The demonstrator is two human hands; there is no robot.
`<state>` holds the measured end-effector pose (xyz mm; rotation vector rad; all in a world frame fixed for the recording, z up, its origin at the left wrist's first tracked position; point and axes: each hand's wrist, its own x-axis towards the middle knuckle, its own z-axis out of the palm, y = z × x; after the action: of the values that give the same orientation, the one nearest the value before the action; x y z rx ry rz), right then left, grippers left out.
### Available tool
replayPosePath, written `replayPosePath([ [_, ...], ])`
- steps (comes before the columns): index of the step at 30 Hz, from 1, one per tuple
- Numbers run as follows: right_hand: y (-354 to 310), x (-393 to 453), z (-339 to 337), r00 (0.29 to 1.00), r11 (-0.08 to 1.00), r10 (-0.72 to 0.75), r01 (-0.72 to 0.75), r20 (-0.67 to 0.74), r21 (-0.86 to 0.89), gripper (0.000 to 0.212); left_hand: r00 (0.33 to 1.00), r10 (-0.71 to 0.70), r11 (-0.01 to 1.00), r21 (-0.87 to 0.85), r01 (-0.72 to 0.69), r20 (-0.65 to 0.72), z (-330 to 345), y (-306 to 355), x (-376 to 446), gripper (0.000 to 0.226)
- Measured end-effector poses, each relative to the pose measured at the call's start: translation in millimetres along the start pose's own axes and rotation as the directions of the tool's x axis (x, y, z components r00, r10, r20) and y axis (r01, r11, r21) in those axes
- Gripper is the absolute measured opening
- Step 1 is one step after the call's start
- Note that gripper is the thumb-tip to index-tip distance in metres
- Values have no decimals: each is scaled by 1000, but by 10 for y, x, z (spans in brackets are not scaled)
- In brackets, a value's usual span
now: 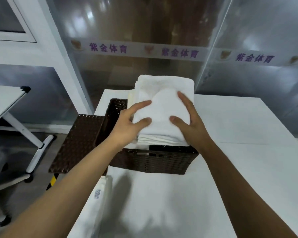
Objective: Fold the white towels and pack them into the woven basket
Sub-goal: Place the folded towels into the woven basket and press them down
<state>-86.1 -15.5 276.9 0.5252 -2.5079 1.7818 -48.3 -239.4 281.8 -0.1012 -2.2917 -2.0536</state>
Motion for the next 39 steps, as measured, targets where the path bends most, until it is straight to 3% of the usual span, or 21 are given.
replayPosePath([
  [5,567,416,-134,985,986,167,-167,50,-17,68,987,-160,986,38,160,12,250,-418,566,45],
  [11,1238,628,103,916,927,372,-358,150,-115,73,922,-386,922,12,386,-15,309,-1135,802,44],
  [18,1664,847,105,827,824,552,-520,111,-223,77,884,-464,885,70,460,59,484,-1524,1158,46],
  [25,1927,985,149,787,751,612,-545,81,-373,75,899,-430,877,274,394,87,615,-1897,1335,47],
  [28,2095,1073,249,731,639,675,-510,102,-576,70,804,-567,735,553,393,181,718,-2101,1453,54],
  [31,2236,1020,393,702,450,701,-298,126,-841,68,703,-668,479,864,156,243,988,-2269,1462,67],
  [33,2311,1016,417,733,352,663,-127,151,-927,75,726,-651,380,923,58,222,1094,-2277,1467,70],
  [35,2400,1061,400,735,327,650,-45,191,-944,80,790,-582,308,951,-7,194,1061,-2285,1524,71],
  [39,2466,1023,423,685,432,687,-114,245,-895,80,834,-471,131,957,-258,288,1030,-2271,1517,69],
])
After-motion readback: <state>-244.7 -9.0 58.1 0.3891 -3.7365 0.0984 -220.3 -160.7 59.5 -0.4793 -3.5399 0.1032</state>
